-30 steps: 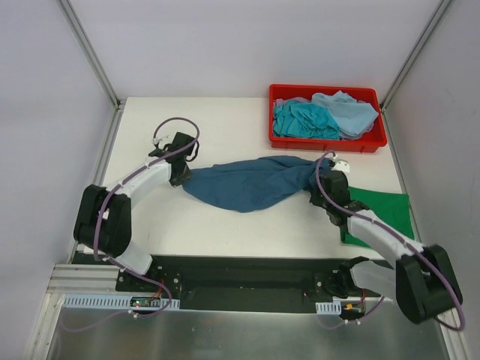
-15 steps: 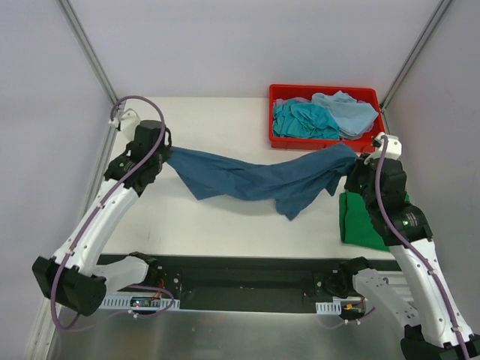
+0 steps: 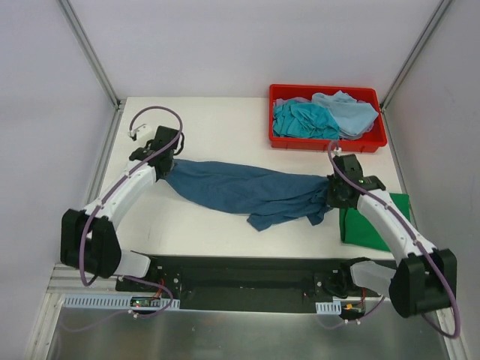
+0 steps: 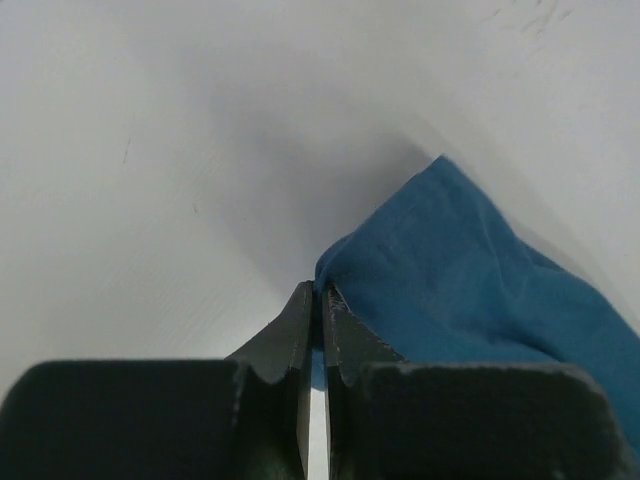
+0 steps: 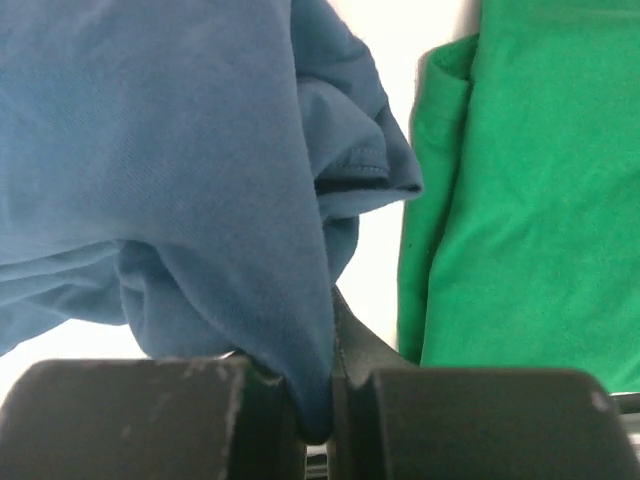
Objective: Fold and stack the t-shirts
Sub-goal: Flatten out the tshirt
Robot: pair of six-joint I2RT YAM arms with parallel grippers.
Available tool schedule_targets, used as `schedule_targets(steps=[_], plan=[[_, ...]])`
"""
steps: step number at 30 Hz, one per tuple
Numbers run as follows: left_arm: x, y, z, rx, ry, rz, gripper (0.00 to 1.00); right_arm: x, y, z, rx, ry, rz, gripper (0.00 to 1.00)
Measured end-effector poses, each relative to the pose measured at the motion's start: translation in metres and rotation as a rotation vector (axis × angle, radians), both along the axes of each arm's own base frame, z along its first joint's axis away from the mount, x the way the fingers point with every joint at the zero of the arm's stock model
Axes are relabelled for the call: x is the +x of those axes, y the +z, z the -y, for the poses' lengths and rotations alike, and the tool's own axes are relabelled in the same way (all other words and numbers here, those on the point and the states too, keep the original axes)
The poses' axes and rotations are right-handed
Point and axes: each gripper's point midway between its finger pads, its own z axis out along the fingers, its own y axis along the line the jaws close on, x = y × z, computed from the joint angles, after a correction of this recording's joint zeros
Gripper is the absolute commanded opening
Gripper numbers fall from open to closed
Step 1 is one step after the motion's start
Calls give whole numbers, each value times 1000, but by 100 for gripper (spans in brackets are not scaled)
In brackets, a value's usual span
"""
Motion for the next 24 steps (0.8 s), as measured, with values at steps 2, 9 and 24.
schedule_targets(steps=[2,9,24], plan=[[2,-20,1,13,-2,-64,0,6,-8,-1,-11,-2,-43,1],[18,-8,6,4,-5,-48,0,64,57,-12,9,13,126,1],[-112,213,-41,-202,62,777,0,-57,276,3,206,100,844,0]])
